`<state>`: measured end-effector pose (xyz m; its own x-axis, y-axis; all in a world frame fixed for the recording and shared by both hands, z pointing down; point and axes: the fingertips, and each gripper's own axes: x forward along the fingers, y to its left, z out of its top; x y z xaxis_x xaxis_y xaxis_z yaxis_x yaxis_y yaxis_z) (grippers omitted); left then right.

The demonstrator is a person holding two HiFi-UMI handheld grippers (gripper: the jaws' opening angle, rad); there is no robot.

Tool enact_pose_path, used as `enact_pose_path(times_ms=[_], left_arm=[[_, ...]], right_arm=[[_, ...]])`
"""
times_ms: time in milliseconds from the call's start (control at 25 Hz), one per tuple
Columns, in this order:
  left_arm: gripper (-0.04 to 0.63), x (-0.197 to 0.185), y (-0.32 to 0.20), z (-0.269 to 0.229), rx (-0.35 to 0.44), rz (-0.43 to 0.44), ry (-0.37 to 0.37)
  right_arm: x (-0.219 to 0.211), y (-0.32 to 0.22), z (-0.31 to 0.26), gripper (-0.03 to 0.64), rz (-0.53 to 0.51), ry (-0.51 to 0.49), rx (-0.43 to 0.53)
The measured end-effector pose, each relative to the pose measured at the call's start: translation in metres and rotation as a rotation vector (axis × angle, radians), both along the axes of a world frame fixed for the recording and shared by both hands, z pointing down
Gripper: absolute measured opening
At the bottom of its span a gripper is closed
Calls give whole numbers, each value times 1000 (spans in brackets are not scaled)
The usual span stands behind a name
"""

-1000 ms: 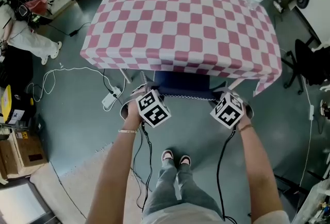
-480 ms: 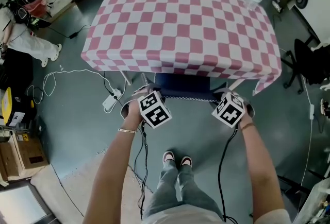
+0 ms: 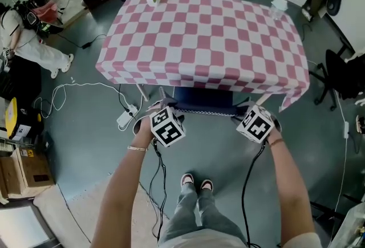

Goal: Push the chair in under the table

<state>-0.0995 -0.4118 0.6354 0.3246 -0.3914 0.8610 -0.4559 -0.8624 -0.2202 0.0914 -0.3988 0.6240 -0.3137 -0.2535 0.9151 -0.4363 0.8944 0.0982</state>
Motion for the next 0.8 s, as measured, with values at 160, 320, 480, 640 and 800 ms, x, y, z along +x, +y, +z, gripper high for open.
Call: enact_pose_path(times_ms=[160,320,480,640,800], left_arm=[[208,-1,12,-27,8,-44,66],[198,-2,17,-65,35,-129,183],[179,3,21,-117,114,-259,357],[173,1,27,-163,224,-427,522],[173,-1,47,-199,335,-580,639]], right_arm=[[1,7,-26,135,25,-68,25],[1,10,-61,135,92,-197,83],[5,16,-104,133,214,-353,185],[13,21,-150,133,390,-512,330],[32,42,-192,132,589,-650,463]])
